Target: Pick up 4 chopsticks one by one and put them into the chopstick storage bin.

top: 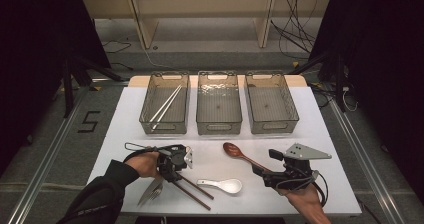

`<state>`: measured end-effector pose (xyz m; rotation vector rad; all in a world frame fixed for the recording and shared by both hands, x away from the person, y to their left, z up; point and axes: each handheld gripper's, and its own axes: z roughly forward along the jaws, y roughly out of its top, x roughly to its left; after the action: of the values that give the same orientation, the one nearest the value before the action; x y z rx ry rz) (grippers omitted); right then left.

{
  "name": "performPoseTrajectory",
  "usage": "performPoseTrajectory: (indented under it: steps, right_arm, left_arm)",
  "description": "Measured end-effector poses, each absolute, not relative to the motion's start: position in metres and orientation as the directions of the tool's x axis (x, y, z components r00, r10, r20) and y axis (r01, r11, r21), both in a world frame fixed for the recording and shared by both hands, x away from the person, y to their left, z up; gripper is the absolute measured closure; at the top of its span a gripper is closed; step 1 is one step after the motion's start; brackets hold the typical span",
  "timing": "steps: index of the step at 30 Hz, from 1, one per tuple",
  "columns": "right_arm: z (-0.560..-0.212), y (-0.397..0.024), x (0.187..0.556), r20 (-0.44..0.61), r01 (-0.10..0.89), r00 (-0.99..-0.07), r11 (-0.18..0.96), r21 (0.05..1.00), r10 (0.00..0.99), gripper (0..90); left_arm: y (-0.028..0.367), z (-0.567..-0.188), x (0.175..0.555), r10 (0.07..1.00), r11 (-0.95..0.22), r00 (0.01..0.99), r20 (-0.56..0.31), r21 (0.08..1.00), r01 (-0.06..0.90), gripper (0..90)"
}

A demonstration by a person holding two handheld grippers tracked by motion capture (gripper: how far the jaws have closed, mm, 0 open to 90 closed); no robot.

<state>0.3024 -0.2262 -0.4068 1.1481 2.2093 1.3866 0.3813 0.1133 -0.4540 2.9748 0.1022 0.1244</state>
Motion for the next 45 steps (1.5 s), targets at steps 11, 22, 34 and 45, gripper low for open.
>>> performPoseTrajectory:
  steps: [11,22,34,45]
  right_arm:
    - [-0.4069,-0.2262,0.3025,0.162,0.473,-0.640,0.220,0.853,0.751,22.3]
    - [-0.4070,-0.2258,0.3026,0.162,0.476,-0.638,0.220,0.852,0.753,22.4]
    - [-0.4069,-0.2259,0.3027,0.160,0.475,-0.638,0.222,0.851,0.753,22.6]
    - [-0.4071,-0.2257,0.3029,0.160,0.476,-0.638,0.222,0.851,0.753,22.6]
  left_arm:
    - [0.1149,-0.4537,0.3799,0.039,-0.986,0.996,0.076,0.164,0.026,70.0]
    - [0.1168,-0.4527,0.3802,-0.005,-0.988,0.997,0.075,0.153,-0.017,73.5]
    - [0.1181,-0.4518,0.3784,-0.042,-0.985,0.996,0.081,0.165,-0.055,77.1]
    - [0.1189,-0.4517,0.3782,-0.070,-0.981,0.994,0.084,0.174,-0.084,79.4]
